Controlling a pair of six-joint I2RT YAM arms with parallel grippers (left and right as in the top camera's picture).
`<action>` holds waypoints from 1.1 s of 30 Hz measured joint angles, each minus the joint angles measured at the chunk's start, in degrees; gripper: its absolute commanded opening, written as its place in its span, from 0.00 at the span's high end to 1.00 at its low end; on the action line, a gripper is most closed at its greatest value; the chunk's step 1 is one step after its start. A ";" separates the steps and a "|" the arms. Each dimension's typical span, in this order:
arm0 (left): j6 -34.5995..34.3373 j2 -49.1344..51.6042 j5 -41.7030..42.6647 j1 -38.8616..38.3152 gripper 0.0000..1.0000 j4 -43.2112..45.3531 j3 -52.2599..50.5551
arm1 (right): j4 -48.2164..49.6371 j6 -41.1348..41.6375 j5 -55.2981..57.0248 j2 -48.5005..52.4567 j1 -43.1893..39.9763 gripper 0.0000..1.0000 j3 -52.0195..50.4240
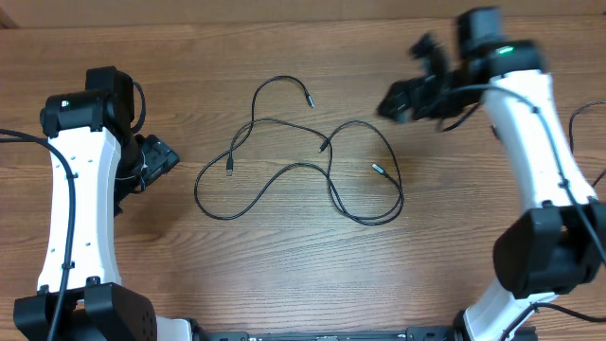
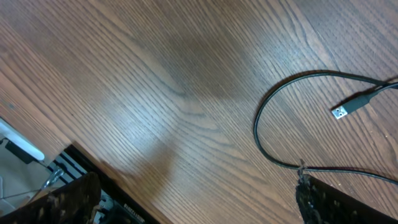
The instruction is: Untangle cables
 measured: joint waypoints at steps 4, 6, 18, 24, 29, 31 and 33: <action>0.02 0.00 0.00 0.00 0.00 0.04 0.00 | 10.67 2.56 2.43 0.11 6.78 0.09 -8.17; 0.48 0.00 0.02 0.00 0.00 0.22 0.00 | 16.48 4.48 5.07 0.11 9.99 0.08 -12.22; 28.61 0.00 16.02 0.04 0.00 8.17 0.00 | 39.95 13.70 17.11 0.11 20.33 0.21 -28.61; 33.46 0.00 18.58 0.04 0.00 8.22 0.00 | 43.93 16.26 18.32 0.11 21.14 0.33 -32.20; 34.56 0.00 19.28 0.04 0.00 8.17 0.00 | 46.29 18.12 18.71 0.15 21.66 0.36 -33.94; 34.58 0.00 19.34 0.04 0.00 8.15 0.00 | 47.47 19.26 18.71 0.46 21.97 0.40 -34.62; 34.62 0.00 19.34 0.04 0.00 8.13 0.00 | 48.11 20.20 18.71 1.27 22.29 0.47 -34.91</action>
